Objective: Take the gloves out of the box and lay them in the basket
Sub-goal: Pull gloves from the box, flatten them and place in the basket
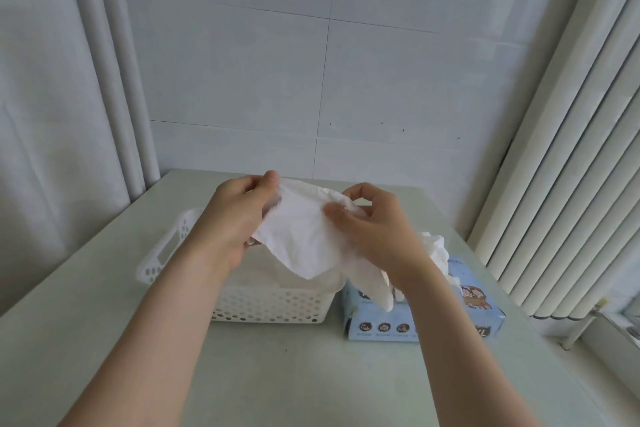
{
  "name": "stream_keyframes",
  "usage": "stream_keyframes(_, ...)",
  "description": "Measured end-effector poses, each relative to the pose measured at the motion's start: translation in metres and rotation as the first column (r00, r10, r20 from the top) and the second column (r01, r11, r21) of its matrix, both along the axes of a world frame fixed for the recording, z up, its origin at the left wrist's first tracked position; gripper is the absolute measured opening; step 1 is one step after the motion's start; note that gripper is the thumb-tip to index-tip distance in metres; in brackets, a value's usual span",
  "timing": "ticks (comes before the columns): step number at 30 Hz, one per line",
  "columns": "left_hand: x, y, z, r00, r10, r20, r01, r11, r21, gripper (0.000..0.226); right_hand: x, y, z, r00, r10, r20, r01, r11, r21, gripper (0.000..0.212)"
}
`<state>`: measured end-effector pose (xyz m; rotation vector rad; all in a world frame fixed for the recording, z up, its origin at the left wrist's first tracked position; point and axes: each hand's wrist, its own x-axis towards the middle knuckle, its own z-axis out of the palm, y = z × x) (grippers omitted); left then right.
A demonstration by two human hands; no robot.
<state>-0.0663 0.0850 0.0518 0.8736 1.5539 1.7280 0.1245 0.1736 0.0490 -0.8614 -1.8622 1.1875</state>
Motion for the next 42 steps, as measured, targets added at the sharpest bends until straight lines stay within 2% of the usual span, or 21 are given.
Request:
stream_keyframes(4,-0.023,-0.009,-0.004,0.998,-0.064,-0.001,0.064,0.993,-0.101,0.020,-0.034,0.018,-0.002,0.980,-0.037,0.197,0.015,0.994,0.113,0.019)
stream_keyframes(6,-0.041,-0.012,-0.010,0.998,-0.011,-0.064,0.002,0.988,-0.152,0.011,-0.052,0.025,-0.001,0.943,-0.020,0.333,-0.026,0.991,0.134,0.022)
stream_keyframes(8,-0.058,-0.016,-0.019,0.977,0.092,-0.192,-0.130,0.971,-0.198,0.006,-0.069,0.029,-0.001,0.881,-0.004,0.472,-0.079,0.985,0.155,0.026)
stream_keyframes(11,-0.077,-0.015,-0.040,0.843,0.167,-0.512,-0.348,0.894,-0.281,0.012,-0.092,0.028,-0.008,0.808,0.044,0.588,-0.172,0.972,0.162,0.029)
stream_keyframes(14,-0.078,-0.017,-0.053,0.676,0.045,-0.736,-0.479,0.786,-0.392,0.011,-0.110,0.026,-0.022,0.720,-0.008,0.694,-0.226,0.943,0.245,0.035)
stream_keyframes(16,-0.074,-0.016,-0.055,0.601,-0.038,-0.798,-0.538,0.720,-0.439,0.022,-0.114,0.024,-0.028,0.663,-0.098,0.743,-0.240,0.912,0.334,0.042)
stream_keyframes(19,-0.069,-0.016,-0.052,0.561,-0.051,-0.826,-0.598,0.666,-0.447,0.030,-0.114,0.019,-0.030,0.586,-0.279,0.761,-0.261,0.823,0.504,0.052)
stream_keyframes(22,-0.065,-0.015,-0.049,0.541,-0.010,-0.841,-0.636,0.649,-0.417,0.027,-0.112,0.012,-0.023,0.555,-0.414,0.722,-0.328,0.688,0.647,0.041)
stream_keyframes(24,-0.063,-0.014,-0.045,0.499,0.017,-0.867,-0.652,0.667,-0.362,0.025,-0.109,0.010,-0.017,0.575,-0.350,0.740,-0.351,0.712,0.609,0.035)
stream_keyframes(25,-0.064,-0.013,-0.045,0.456,0.017,-0.890,-0.647,0.693,-0.318,0.028,-0.105,0.009,-0.013,0.569,-0.276,0.774,-0.362,0.762,0.538,0.039)
stream_keyframes(27,-0.066,-0.011,-0.044,0.368,-0.037,-0.929,-0.585,0.768,-0.262,0.029,-0.096,0.007,-0.006,0.502,-0.103,0.859,-0.383,0.863,0.328,0.057)
stream_keyframes(28,-0.065,-0.011,-0.044,0.376,-0.071,-0.924,-0.518,0.810,-0.273,0.027,-0.090,0.005,-0.002,0.450,-0.041,0.892,-0.385,0.893,0.235,0.066)
stream_keyframes(30,-0.059,-0.011,-0.040,0.508,-0.202,-0.838,-0.338,0.848,-0.409,0.025,-0.082,0.002,-0.002,0.358,0.000,0.934,-0.383,0.912,0.147,0.074)
stream_keyframes(32,-0.050,-0.010,-0.037,0.592,-0.425,-0.685,-0.169,0.766,-0.621,0.036,-0.082,-0.001,-0.007,0.325,-0.003,0.946,-0.402,0.905,0.140,0.071)
stream_keyframes(34,-0.044,-0.007,-0.038,0.580,-0.573,-0.579,-0.102,0.654,-0.750,0.045,-0.086,-0.002,-0.015,0.311,0.003,0.950,-0.434,0.890,0.139,0.069)
stream_keyframes(35,-0.044,-0.006,-0.038,0.566,-0.600,-0.565,-0.098,0.632,-0.769,0.048,-0.087,-0.003,-0.020,0.306,0.009,0.952,-0.453,0.881,0.138,0.069)
stream_keyframes(37,-0.046,-0.006,-0.040,0.567,-0.598,-0.566,-0.100,0.632,-0.768,0.051,-0.088,-0.004,-0.026,0.327,0.004,0.945,-0.483,0.860,0.164,0.067)
stream_keyframes(40,-0.045,-0.006,-0.040,0.577,-0.563,-0.591,-0.141,0.644,-0.752,0.048,-0.078,-0.003,-0.028,0.436,0.010,0.900,-0.437,0.877,0.201,0.064)
stream_keyframes(42,-0.041,-0.005,-0.038,0.540,-0.539,-0.647,-0.194,0.668,-0.719,0.041,-0.069,-0.001,-0.026,0.509,-0.005,0.861,-0.395,0.887,0.240,0.057)
